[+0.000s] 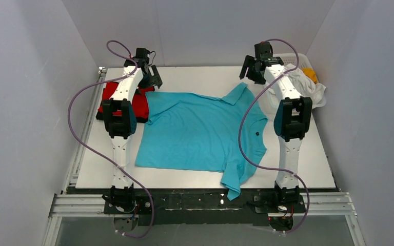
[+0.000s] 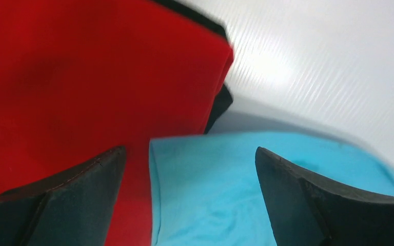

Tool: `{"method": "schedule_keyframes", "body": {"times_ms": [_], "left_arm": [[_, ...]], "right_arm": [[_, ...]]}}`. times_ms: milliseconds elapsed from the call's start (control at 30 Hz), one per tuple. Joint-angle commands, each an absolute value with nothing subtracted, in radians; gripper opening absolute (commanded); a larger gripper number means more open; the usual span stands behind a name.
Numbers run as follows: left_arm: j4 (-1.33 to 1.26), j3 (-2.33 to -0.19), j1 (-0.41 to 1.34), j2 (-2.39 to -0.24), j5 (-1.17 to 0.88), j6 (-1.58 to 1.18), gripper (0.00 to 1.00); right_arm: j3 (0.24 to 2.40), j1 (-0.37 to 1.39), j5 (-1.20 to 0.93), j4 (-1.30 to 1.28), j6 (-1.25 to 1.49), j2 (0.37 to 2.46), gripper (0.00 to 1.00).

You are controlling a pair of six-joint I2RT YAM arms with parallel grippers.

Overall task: Fold and stack the t-shirts
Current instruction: Flatten out the tshirt

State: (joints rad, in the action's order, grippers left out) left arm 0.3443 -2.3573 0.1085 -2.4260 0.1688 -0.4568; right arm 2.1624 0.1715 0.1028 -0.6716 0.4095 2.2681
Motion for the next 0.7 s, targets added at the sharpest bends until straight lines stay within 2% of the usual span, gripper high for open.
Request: {"method": "schedule_keyframes", "body": {"times_ms": [0, 133, 300, 467, 667], "left_arm": [[0.389, -2.186, 0.109, -2.203, 0.087, -0.45, 0.98], [0.382, -1.999, 0.13, -2.043, -0.063, -0.491, 0.98], [0.259, -1.62, 0.238, -1.834, -0.163, -0.542, 0.98], [0.111, -1.276, 0.371, -1.682, -0.132, -0.572, 0.98], [-0.024, -1.047, 0.401, -1.645, -0.197, -0.652, 0.98]], "right_arm": [[1.96, 0.177, -0.022, -0.592, 0.377, 2.037, 0.82], [1.73, 0.21, -0.167, -0.52, 0.376, 1.928, 0.84], [1.537, 0.274, -0.206, -0.371, 0.46, 1.886, 0.86], [1.495, 0.314, -0.208, -0.285, 0.538, 1.934, 0.86], [1.528, 0.328, -0.148, -0.227, 0.603, 2.023, 0.86]]}}
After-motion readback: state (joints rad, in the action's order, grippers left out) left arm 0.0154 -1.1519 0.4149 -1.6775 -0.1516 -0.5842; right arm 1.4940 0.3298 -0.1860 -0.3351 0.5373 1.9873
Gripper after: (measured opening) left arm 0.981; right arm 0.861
